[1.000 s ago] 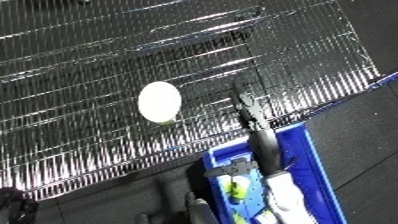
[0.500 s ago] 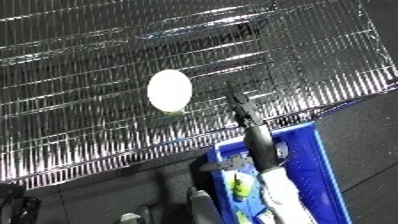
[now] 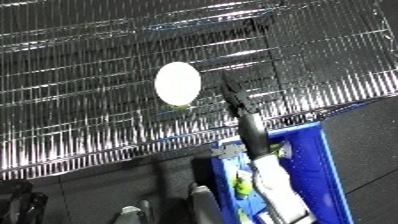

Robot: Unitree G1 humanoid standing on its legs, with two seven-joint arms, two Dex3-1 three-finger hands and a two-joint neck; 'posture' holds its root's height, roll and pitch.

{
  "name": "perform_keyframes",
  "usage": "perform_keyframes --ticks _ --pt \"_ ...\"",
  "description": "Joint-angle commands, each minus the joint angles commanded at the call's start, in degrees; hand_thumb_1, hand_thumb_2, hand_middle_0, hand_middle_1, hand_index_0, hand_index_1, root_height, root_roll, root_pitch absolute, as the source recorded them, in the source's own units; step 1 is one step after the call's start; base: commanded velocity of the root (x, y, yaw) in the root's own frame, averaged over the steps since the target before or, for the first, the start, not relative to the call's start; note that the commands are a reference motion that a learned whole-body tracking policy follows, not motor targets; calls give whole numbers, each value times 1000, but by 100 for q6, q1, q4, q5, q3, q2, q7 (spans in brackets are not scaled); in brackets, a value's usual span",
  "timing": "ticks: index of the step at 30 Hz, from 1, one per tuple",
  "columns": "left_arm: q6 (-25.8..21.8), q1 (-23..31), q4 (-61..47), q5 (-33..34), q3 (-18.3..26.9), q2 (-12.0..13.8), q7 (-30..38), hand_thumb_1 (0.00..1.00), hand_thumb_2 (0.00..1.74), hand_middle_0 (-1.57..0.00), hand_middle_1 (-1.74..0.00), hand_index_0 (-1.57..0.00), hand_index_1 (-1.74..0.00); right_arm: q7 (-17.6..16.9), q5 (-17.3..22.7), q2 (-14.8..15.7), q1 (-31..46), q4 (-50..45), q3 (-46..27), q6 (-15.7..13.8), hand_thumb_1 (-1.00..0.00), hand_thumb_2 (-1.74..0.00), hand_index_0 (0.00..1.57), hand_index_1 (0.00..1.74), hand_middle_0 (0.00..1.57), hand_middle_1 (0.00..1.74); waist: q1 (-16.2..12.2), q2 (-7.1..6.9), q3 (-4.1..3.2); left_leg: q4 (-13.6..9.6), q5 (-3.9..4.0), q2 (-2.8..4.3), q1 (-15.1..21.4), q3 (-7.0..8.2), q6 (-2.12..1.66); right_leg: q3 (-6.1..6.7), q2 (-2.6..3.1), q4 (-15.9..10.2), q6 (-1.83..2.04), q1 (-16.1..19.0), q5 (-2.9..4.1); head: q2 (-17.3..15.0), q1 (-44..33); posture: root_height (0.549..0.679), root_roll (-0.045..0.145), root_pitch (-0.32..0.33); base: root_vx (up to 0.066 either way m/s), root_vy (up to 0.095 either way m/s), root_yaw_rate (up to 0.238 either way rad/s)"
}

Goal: Pick up the object and place it into the box

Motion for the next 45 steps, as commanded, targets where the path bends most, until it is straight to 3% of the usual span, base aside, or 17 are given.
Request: perform_keyframes --ticks 15,18,19,31,35,45 --pt "-55 -281 108 -148 -270 41 200 1000 1740 -1570 -1740 -1570 -1740 -187 243 -12 -1250 706 326 209 0 0 0 0 0 0 148 107 0 112 -85 -42 -127 -16 30 -38 -6 100 -64 -131 -66 206 476 580 62 -17 2 14 44" --pt "-76 -279 117 -175 -277 51 190 1000 1740 -1570 -1740 -1570 -1740 -165 336 -49 -1387 790 329 248 -150 -261 235 261 235 261 165 123 0 123 -96 -45 -146 -17 40 -37 -6 115 -76 -155 -80 238 548 580 63 -14 -17 10 27" --pt "-76 -279 117 -175 -277 51 190 1000 1740 -1570 -1740 -1570 -1740 -165 336 -49 -1387 790 329 248 -150 -261 235 261 235 261 165 123 0 123 -96 -45 -146 -17 40 -37 -6 115 -76 -155 -80 238 548 580 63 -14 -20 6 25" --pt "-189 -381 158 -192 -374 -22 187 1000 1740 -1570 -1740 -1570 -1740 -44 273 10 -1756 1090 525 612 -750 -1305 1178 1305 1178 1305 203 160 0 1 -69 -62 -168 -28 51 -31 27 40 -105 -205 -65 418 785 582 65 3 -41 6 14" --pt "-199 -410 178 -194 -370 -43 167 1000 1740 -1570 -1740 -1570 -1740 -139 227 23 -1748 1193 546 660 -750 -1305 1178 1305 1178 1305 198 158 0 -146 -38 -67 -80 -43 45 -11 44 -72 -104 -126 -38 480 818 586 64 5 -44 4 1" --pt "-259 -414 213 -191 -253 -14 71 1000 1740 -1570 -1740 -1570 -1740 -386 193 -47 -1476 857 308 542 -750 -1305 1178 1305 1178 1305 84 111 0 -574 62 -27 228 -32 3 54 75 -447 -29 161 98 592 852 598 59 2 -47 -6 -62"
